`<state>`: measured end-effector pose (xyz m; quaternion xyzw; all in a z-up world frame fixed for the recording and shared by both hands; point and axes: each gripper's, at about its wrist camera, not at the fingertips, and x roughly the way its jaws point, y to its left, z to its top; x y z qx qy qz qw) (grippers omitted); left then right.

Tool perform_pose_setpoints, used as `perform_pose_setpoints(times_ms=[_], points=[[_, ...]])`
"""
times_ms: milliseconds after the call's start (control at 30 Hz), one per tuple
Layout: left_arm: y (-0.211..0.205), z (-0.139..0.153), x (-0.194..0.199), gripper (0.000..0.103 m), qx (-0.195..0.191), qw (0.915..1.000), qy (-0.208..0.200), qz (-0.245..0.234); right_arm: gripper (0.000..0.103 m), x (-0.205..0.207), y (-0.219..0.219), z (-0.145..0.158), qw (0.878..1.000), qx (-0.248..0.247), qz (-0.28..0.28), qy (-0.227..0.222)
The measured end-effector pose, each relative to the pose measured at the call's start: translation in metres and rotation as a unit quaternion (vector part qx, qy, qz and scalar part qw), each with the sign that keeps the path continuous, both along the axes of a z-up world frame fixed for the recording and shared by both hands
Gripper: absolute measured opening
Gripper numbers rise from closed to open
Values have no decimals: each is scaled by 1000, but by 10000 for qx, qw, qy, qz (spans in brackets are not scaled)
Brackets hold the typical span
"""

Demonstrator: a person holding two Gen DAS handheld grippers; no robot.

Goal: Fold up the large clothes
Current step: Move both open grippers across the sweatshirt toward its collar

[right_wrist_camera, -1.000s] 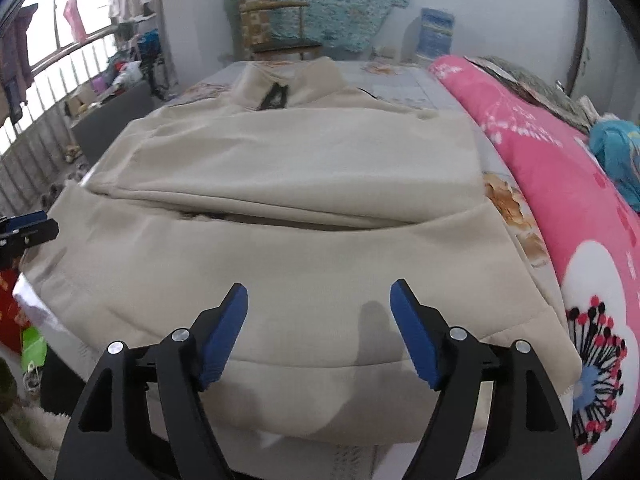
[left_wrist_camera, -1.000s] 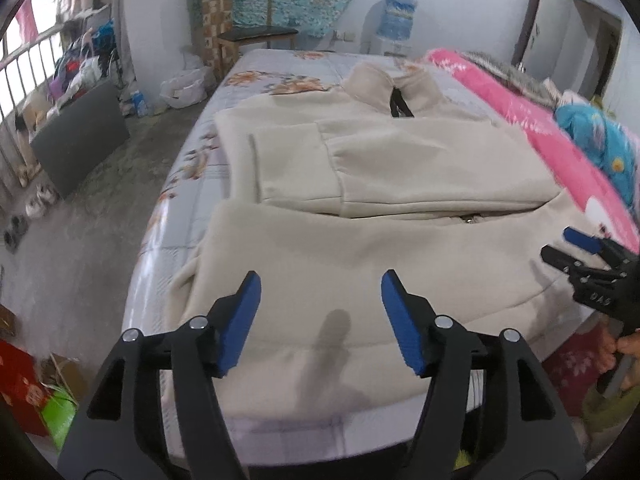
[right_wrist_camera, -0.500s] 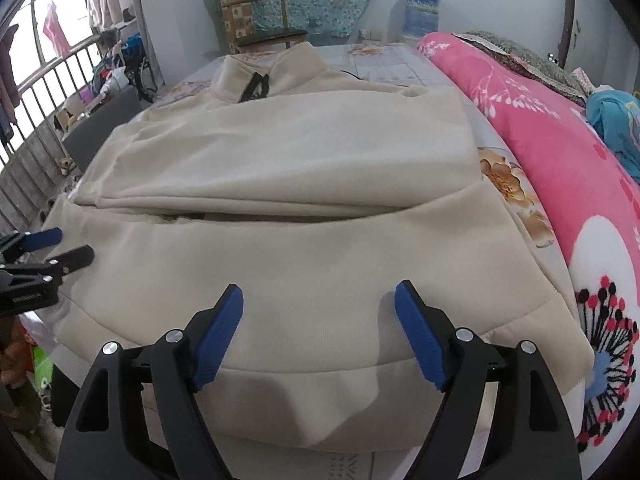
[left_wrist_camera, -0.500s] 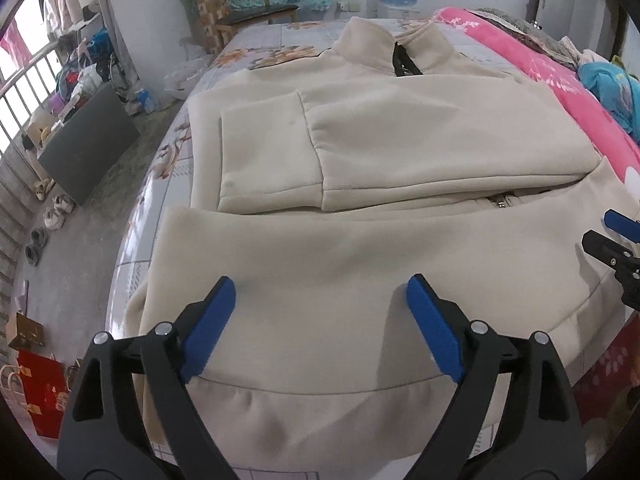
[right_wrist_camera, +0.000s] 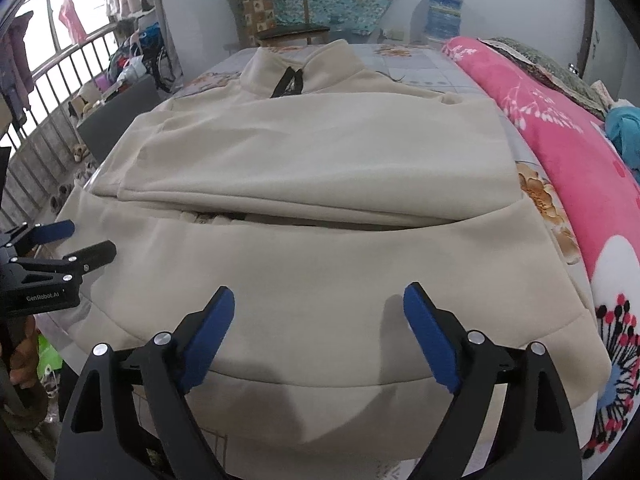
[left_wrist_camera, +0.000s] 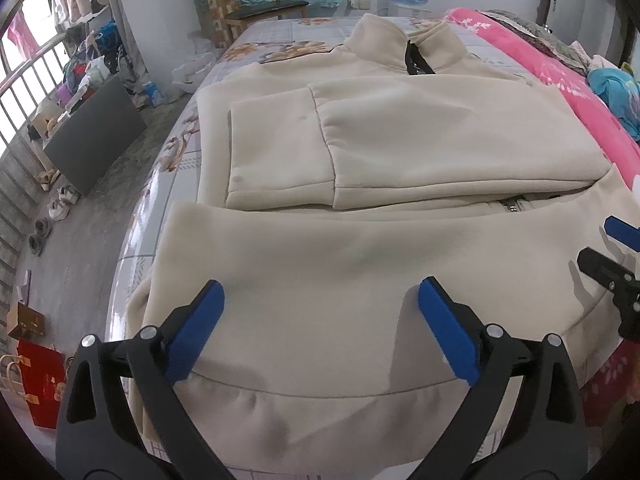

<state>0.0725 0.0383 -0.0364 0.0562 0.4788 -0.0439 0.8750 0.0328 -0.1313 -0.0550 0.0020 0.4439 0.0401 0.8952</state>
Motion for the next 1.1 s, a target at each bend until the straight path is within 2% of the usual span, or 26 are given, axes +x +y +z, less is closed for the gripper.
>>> perform_pose_setpoints(times_ms=[267, 700, 900, 1100], points=[[0, 0, 0, 95, -13, 10000, -10, 53, 97, 5, 5, -7, 9997, -226, -58, 66], [4, -1, 2, 95, -158, 9997, 98, 167, 97, 9, 2, -6, 9994, -195, -138, 239], [2, -1, 4, 96, -135, 9994, 172, 258, 97, 7, 2, -8, 9994, -236, -107, 226], [2, -1, 4, 96, -109, 9993, 213, 299, 97, 10, 1, -7, 9988, -281, -36, 398]])
